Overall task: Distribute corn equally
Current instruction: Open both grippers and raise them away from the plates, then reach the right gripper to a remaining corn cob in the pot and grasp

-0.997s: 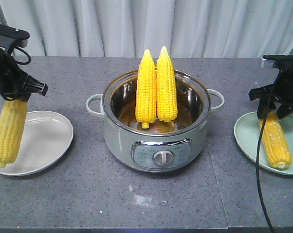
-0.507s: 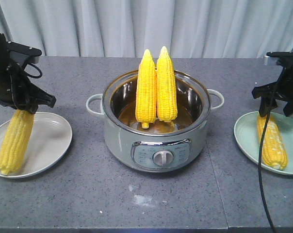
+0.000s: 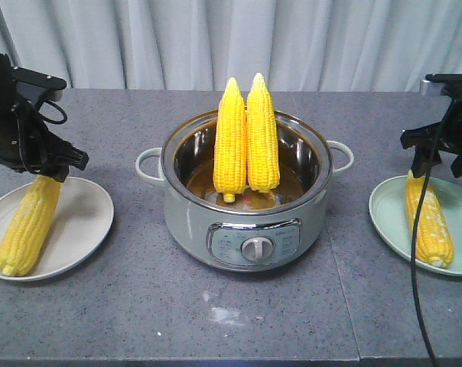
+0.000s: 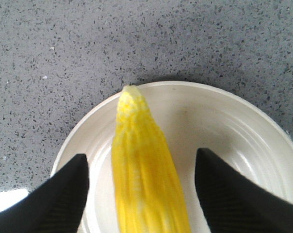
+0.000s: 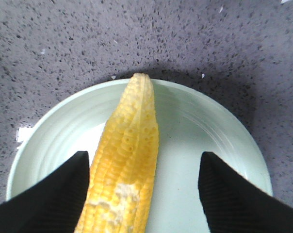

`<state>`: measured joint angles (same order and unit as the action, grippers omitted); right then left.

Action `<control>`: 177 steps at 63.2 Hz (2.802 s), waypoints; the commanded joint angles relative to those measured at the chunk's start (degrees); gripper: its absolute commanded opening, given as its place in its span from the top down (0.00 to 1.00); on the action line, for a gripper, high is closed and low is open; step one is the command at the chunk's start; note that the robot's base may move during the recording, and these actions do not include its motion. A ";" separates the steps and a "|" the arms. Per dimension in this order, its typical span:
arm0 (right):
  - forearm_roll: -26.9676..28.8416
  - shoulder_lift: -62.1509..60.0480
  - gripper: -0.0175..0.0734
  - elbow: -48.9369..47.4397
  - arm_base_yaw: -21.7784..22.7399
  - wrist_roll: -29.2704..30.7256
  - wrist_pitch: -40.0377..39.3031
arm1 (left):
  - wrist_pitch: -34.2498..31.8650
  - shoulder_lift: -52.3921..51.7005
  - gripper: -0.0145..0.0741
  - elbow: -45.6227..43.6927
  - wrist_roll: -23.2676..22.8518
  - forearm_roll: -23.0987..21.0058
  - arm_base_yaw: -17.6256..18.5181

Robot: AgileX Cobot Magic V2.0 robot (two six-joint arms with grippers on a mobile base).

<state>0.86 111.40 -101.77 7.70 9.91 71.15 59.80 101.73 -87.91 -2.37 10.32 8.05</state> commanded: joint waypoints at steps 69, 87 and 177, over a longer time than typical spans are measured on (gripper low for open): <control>51.99 -19.23 0.26 -1.63 -5.03 25.68 0.59 | 3.80 -2.89 0.29 -23.85 7.06 -37.86 0.06; 31.23 -14.03 0.26 -1.63 -21.32 13.46 -11.68 | 3.17 -2.89 0.29 -23.85 7.06 -37.74 0.06; 15.59 -3.30 0.26 -1.63 -24.93 1.94 -19.20 | 3.06 -2.80 0.29 -23.85 7.39 -35.33 0.06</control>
<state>15.72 110.18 -101.83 -17.49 11.91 54.01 65.85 101.73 -110.02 4.92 -23.49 8.05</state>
